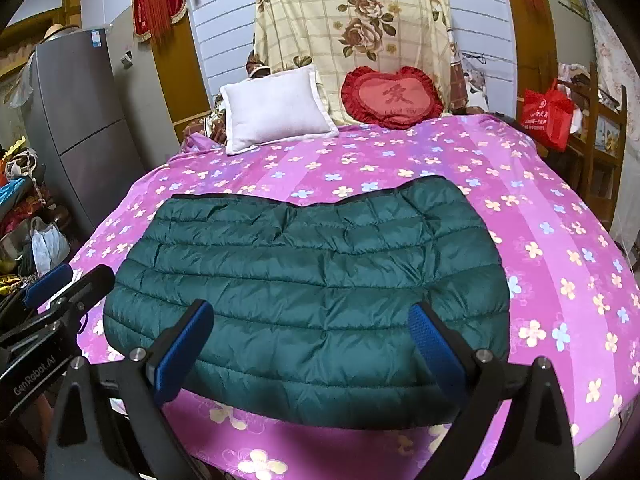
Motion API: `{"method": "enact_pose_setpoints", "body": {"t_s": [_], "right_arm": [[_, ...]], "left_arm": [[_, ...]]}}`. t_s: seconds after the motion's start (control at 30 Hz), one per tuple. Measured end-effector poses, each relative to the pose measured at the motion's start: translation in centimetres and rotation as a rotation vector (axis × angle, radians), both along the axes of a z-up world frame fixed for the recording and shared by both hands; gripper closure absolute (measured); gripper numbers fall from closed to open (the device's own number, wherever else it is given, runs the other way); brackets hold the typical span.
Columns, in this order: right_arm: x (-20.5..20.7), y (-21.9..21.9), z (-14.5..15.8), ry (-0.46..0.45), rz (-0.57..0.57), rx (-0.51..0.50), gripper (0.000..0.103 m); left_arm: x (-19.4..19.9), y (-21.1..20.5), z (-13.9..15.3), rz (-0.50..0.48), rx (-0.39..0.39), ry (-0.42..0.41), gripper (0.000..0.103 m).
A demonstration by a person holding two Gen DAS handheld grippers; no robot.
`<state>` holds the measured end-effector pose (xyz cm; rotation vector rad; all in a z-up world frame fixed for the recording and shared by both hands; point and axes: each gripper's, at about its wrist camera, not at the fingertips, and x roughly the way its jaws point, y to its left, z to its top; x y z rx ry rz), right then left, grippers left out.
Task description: Fold large clothes
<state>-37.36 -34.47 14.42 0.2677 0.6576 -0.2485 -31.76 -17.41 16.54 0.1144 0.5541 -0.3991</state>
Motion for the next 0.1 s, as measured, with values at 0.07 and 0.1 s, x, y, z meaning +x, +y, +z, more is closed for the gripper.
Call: {"method": "enact_pose_setpoints", "body": {"t_s": [0.07, 0.1], "right_arm": [[0.23, -0.12, -0.21, 0.005, -0.001, 0.002, 0.003], [0.35, -0.15, -0.30, 0.008, -0.001, 0.003, 0.003]], "left_arm": [[0.12, -0.11, -0.05, -0.013, -0.005, -0.014, 0.040], [0.26, -0.16, -0.08, -0.014, -0.004, -0.018, 0.040]]}}
